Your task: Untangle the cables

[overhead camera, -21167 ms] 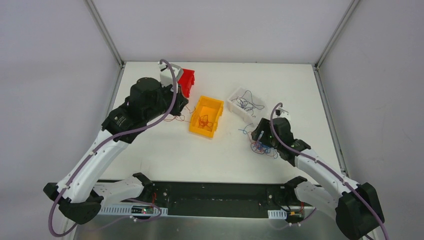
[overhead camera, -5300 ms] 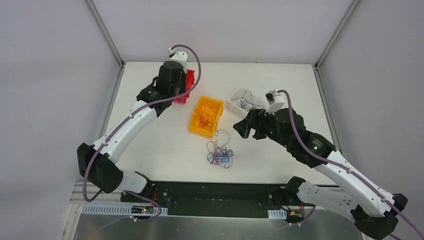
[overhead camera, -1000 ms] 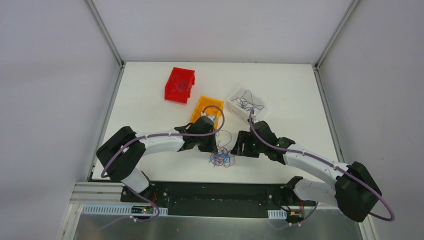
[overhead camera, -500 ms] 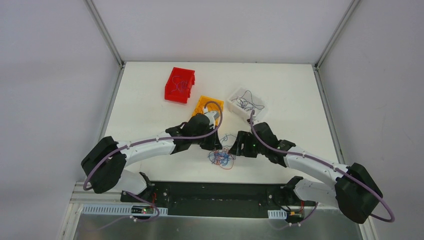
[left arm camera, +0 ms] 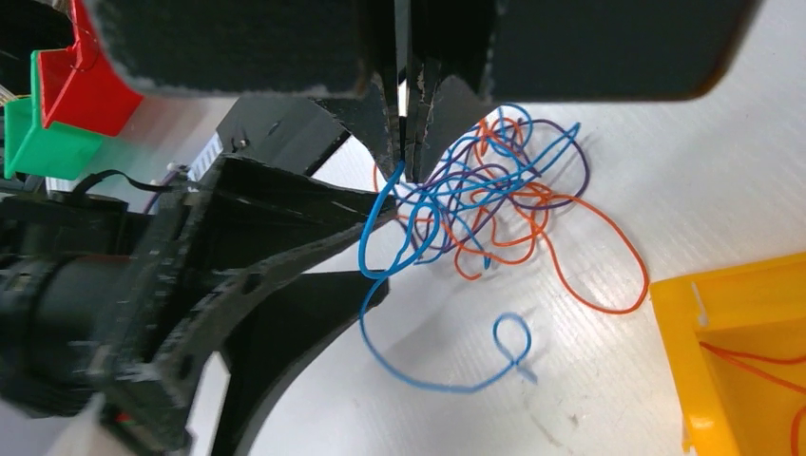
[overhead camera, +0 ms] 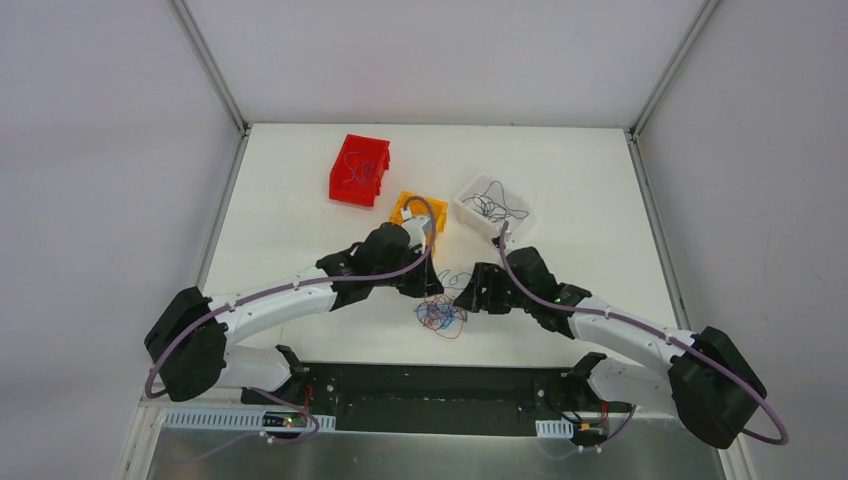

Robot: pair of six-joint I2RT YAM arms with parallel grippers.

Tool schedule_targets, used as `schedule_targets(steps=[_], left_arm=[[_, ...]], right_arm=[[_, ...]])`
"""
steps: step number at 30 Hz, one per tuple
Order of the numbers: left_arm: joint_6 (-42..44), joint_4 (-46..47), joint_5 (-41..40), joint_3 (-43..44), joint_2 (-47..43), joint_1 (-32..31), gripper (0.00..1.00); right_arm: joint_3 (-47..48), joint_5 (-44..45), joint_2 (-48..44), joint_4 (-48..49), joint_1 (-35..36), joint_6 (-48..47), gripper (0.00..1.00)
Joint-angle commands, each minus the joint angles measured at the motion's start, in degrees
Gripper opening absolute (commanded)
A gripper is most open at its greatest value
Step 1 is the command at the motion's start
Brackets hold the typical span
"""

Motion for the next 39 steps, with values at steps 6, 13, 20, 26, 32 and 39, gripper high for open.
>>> schedule_targets(steps=[6,13,20,26,32,39], left_arm=[[7.12,-9.70,1.36,13.85,-5.80,-0.32,0.00],[10.58,-15.99,6.11,24.61,-3.12,-0.26,0.00],[9.97,-16.13,8.69,28.83,-1.33,-0.25,0.00],[9.65,-16.39,9.68,30.83,-0.84,-0.32,0.00],[10.41,-18.15,7.65,33.10,-1.32,-0.29,0.00],[15.88,-24.80,-2.55,41.19,-3.67,-0.01,0.00]], right_arm=[[-3.84,3.50,-8.92,5.65,0.02,-1.43,0.71],[-4.84,-2.61,-18.61,8.04,-0.05,-7.30,0.83],[-5.03,0.06,-21.84,11.20,-0.05,-10.13,0.84],[-4.27,3.51,-16.68,18.06,0.33,-13.68,0.82],[-3.08,7.61,-7.89,20.50,4.49,-12.46,0.61],[-4.72,24.21,-1.81,10.73,5.55,3.83,0.50]])
